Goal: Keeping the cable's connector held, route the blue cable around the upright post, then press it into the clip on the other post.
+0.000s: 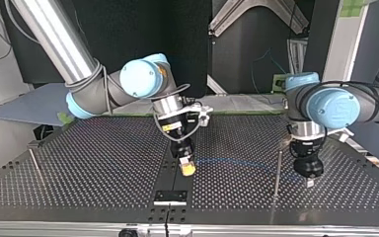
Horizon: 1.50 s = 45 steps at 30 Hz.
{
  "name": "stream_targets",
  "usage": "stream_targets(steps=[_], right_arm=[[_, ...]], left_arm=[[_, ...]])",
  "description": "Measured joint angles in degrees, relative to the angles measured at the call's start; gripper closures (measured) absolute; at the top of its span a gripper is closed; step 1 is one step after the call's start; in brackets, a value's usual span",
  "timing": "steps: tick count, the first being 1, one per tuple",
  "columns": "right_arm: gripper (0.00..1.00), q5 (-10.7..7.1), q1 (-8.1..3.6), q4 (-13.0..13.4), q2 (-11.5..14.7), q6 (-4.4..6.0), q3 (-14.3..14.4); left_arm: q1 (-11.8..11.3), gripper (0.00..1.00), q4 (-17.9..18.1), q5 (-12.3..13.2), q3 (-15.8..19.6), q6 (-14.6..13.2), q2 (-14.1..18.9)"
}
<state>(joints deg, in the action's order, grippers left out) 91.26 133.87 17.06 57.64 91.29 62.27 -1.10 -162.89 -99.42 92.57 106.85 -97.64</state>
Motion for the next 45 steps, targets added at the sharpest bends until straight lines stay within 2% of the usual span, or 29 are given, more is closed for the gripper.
stream_targets(steps=[5, 12, 20, 21, 22, 24, 26, 27, 28, 29, 30, 37, 45], right_arm=[[1.00, 0.34, -0.15, -1.11, -0.91, -1.01, 0.01], [1.00, 0.71, 0.15, -2.36, -2.31, -1.74, 0.10], [1.00, 0.93, 0.23, -3.37, -3.29, -2.38, 0.96], [1.00, 1.00, 0.18, -3.37, -3.37, -2.45, 1.28], [1.00, 1.06, 0.10, -3.36, -3.43, -2.51, 1.63], [1.00, 1.20, -0.03, -3.32, -3.55, -2.61, 2.53], [1.00, 1.32, -0.14, -3.29, -3.75, -2.70, 3.39], [1.00, 1.34, -0.16, -3.28, -3.86, -2.76, 3.67], [1.00, 1.36, -0.18, -3.27, -3.97, -2.86, 3.88], [1.00, 1.36, -0.16, -3.28, -4.13, -3.05, 4.05], [1.00, 1.35, -0.11, -3.29, -4.24, -3.18, 4.14], [1.00, 1.44, 0.23, -3.30, -4.80, -3.60, 4.70], [1.00, 1.98, -0.03, -3.18, -5.10, -4.06, 7.03]], left_arm=[[0.04, 1.00, -0.06, -0.71, 0.00, 0.07, -2.05], [0.23, 1.00, -0.73, -1.28, 0.03, 0.97, -3.22], [1.09, 1.00, -1.50, -0.05, 0.03, 2.21, -5.59], [1.15, 0.94, -1.62, -0.03, 0.02, 2.33, -5.72], [1.20, 0.94, -1.73, 0.00, 0.02, 2.52, -5.81], [1.27, 0.69, -1.93, 0.13, 0.03, 3.15, -5.94], [1.37, 0.69, -2.13, 0.31, 0.03, 3.66, -5.98], [1.42, 0.39, -2.24, 0.36, 0.03, 3.82, -5.98], [1.47, 0.39, -2.33, 0.40, 0.03, 3.94, -5.98], [1.54, 0.25, -2.49, 0.37, 0.03, 4.04, -5.99], [1.60, 0.00, -2.68, 0.26, 0.03, 4.08, -5.99], [1.92, 0.00, -4.55, -0.69, 0.04, 3.67, -6.09], [2.88, 0.00, -4.59, -0.68, 0.05, 2.42, -8.52]])
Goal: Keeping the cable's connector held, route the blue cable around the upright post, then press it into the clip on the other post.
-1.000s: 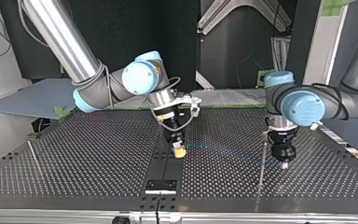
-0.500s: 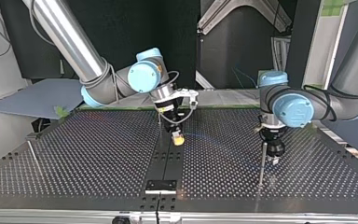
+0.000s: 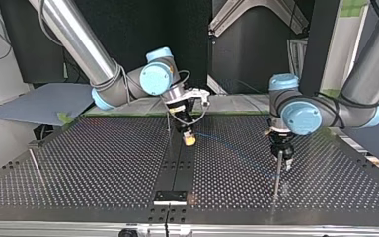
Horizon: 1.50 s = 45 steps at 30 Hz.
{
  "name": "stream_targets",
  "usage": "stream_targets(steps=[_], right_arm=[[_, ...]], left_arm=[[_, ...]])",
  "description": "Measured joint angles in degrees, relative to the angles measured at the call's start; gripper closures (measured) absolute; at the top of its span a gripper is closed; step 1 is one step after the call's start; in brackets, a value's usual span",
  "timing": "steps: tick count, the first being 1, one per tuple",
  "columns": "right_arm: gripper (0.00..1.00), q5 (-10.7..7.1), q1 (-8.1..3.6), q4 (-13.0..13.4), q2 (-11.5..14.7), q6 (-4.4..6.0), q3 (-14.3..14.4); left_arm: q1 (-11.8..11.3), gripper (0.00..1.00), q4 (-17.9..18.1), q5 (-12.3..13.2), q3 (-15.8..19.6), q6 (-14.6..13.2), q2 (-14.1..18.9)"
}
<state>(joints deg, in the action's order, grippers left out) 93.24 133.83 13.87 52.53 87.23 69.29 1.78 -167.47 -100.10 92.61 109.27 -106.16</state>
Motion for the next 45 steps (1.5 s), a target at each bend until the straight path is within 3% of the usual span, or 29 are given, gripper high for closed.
stream_targets(steps=[14, 21, 27, 33, 45], right_arm=[[1.00, 1.48, -0.11, 0.73, -2.94, -1.28, 4.41], [1.00, 2.93, 0.26, 0.90, -5.50, -1.94, 4.99], [1.00, 3.78, 0.17, 1.67, -7.92, -1.83, 6.32], [1.00, 4.43, -0.22, 4.00, -9.35, -0.92, 8.24], [1.00, 4.91, -0.35, 6.61, -14.63, -1.07, 8.73]], left_arm=[[0.37, 0.00, 0.21, -0.31, 0.00, 0.29, -0.46], [0.37, 0.00, 0.32, -0.59, 0.00, 0.28, -0.45], [0.28, 0.00, 0.46, -0.86, 0.00, 0.37, -0.46], [0.10, 0.00, 0.52, -0.90, -0.01, 0.56, -0.45], [-0.07, 0.00, 0.69, -0.85, 0.00, 0.71, -0.46]])
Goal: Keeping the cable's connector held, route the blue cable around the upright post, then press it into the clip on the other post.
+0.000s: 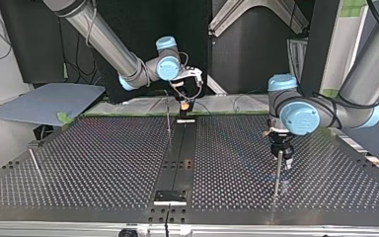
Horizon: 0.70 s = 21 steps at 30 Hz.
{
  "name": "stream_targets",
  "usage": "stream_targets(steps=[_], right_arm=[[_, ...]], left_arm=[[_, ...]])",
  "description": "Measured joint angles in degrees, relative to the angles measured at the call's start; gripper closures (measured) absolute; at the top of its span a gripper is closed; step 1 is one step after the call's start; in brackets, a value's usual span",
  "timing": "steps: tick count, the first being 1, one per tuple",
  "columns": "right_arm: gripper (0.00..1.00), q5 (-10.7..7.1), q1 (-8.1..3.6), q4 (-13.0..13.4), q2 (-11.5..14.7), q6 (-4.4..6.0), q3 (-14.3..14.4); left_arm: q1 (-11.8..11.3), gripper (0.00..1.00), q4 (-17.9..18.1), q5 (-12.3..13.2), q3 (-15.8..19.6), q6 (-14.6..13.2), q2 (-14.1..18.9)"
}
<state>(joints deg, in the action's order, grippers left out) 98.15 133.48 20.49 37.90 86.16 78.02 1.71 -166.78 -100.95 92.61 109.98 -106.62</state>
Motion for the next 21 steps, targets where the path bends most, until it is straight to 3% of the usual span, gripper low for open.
stream_targets(steps=[13, 21], right_arm=[[1.00, 1.53, -0.17, 4.29, -5.79, 0.77, 2.09], [1.00, 2.12, -0.86, 8.04, -8.16, 2.60, 5.44]], left_arm=[[-0.07, 0.00, 0.04, -0.07, 0.00, 0.05, 0.01], [-0.10, 0.00, 0.04, -0.08, 0.00, 0.02, 0.02]])
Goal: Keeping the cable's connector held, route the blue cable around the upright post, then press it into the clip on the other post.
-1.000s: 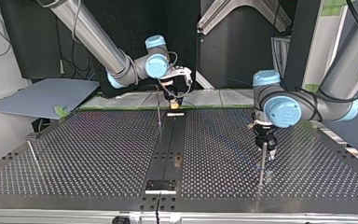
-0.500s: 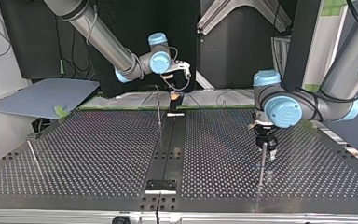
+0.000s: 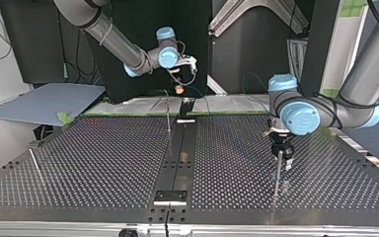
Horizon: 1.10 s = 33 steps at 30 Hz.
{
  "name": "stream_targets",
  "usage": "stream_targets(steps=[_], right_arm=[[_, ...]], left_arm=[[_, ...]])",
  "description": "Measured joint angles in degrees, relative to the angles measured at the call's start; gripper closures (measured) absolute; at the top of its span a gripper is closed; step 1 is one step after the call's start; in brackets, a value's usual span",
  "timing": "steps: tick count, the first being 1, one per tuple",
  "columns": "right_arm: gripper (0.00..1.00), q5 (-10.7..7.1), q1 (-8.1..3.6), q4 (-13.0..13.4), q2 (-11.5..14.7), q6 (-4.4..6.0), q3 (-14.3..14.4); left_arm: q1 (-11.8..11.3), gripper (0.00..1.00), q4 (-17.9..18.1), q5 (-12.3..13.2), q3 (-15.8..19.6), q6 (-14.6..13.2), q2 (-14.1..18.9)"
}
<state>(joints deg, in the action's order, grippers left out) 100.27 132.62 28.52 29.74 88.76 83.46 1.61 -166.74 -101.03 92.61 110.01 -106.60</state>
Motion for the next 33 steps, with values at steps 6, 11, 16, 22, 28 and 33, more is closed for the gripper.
stream_targets(steps=[6, 11, 16, 22, 28, 33], right_arm=[[1.00, 0.72, -0.46, 3.01, -1.84, 0.64, 1.35], [1.00, 0.73, -1.01, 5.36, -2.17, 2.03, 2.76], [1.00, 0.73, -2.00, 7.46, -2.30, 2.64, 4.35], [1.00, 0.65, -3.16, 10.68, -2.79, 3.32, 6.50], [1.00, 0.61, -4.20, 13.91, -3.03, 3.76, 8.63], [1.00, 0.57, -4.94, 16.35, -3.08, 4.20, 9.97]], left_arm=[[-0.01, 0.00, 0.00, 0.00, -0.01, -0.05, -0.01], [-0.01, 0.00, 0.00, 0.00, -0.01, -0.04, 0.00], [-0.01, 0.00, 0.00, 0.00, -0.01, 0.01, -0.01], [-0.01, 0.00, -0.05, 0.07, -0.01, 0.03, 0.01], [-0.01, 0.00, -0.16, 0.09, 0.00, 0.03, -0.01], [-0.01, 0.00, -0.23, 0.09, 0.00, 0.03, 0.00]])
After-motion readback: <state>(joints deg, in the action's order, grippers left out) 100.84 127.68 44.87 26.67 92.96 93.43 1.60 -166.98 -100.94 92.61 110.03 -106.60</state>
